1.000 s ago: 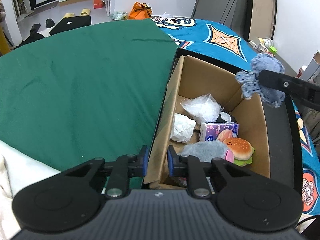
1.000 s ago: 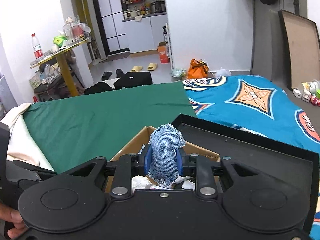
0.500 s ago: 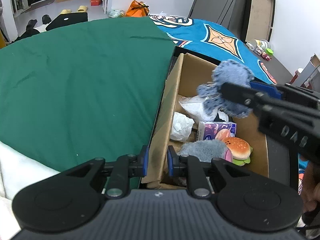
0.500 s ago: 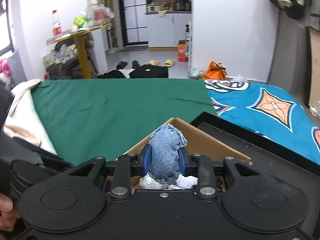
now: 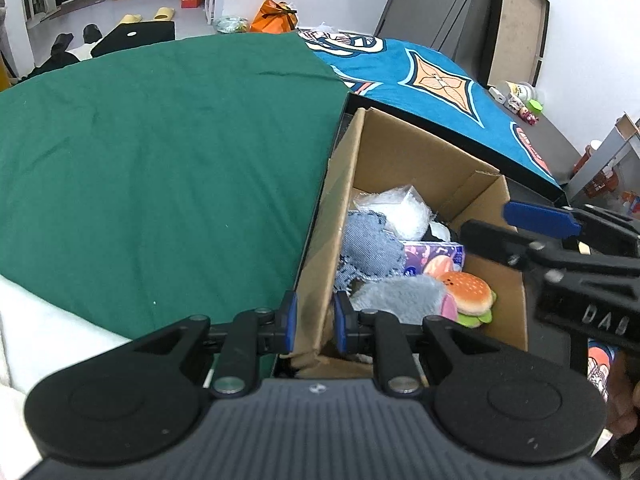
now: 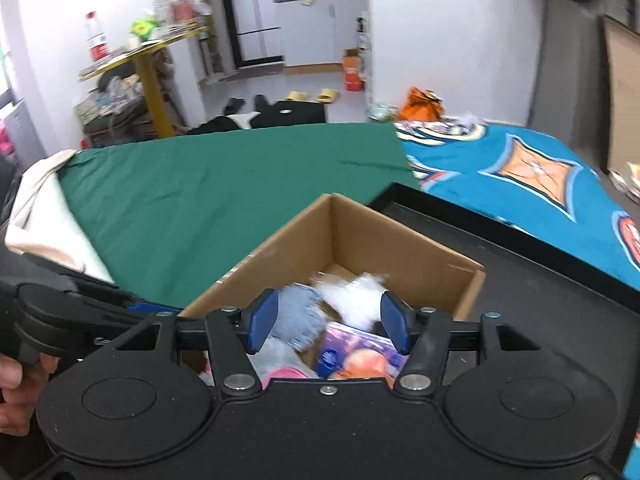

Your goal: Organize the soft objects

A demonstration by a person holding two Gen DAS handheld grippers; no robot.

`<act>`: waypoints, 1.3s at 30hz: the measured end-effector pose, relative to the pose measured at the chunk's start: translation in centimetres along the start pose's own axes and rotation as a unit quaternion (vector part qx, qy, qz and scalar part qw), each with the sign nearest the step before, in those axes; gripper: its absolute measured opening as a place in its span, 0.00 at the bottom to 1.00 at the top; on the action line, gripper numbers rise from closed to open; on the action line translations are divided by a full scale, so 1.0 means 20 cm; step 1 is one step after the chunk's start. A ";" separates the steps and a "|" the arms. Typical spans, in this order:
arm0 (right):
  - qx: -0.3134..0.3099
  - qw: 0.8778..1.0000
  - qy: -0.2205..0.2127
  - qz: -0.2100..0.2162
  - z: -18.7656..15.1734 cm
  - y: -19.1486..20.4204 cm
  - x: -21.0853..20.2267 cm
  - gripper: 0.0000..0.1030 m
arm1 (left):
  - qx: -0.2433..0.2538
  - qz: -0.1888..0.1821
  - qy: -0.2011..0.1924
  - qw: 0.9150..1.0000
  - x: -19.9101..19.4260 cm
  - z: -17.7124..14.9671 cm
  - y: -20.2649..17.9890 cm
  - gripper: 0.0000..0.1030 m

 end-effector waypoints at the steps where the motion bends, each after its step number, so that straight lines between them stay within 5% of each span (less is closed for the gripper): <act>1: 0.007 1.000 0.004 -0.007 0.00 -0.02 -0.01 0.55 | 0.002 -0.001 0.001 1.000 -0.01 -0.01 -0.01 0.18; 6: 0.089 0.995 0.025 -0.029 -0.06 -0.14 -0.08 0.56 | 0.018 0.002 -0.003 1.000 -0.08 -0.02 -0.06 0.19; 11: 0.141 0.987 0.041 -0.066 -0.16 -0.23 -0.17 0.75 | 0.022 -0.005 -0.015 1.000 -0.16 -0.01 -0.10 0.21; 18: 0.197 0.975 0.037 -0.098 -0.25 -0.33 -0.34 0.86 | 0.045 -0.017 -0.021 0.999 -0.26 -0.02 -0.21 0.22; 31: 0.258 0.958 0.005 -0.126 -0.35 -0.41 -0.67 1.00 | 0.070 -0.034 -0.029 0.997 -0.42 -0.07 -0.42 0.63; 39: 0.270 0.952 0.004 -0.144 -0.41 -0.41 -0.78 1.00 | 0.104 -0.033 -0.033 0.993 -0.54 -0.11 -0.54 0.66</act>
Point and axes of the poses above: each gripper's, at about its wrist camera, not at the fingertips, and x roughly the way its jaws point, y to its left, z to its top, the point moved 6 cm from there along x, roughly the way its jaws point, and after that the axes turned 8 degrees about -z, right-handed, at the moved point
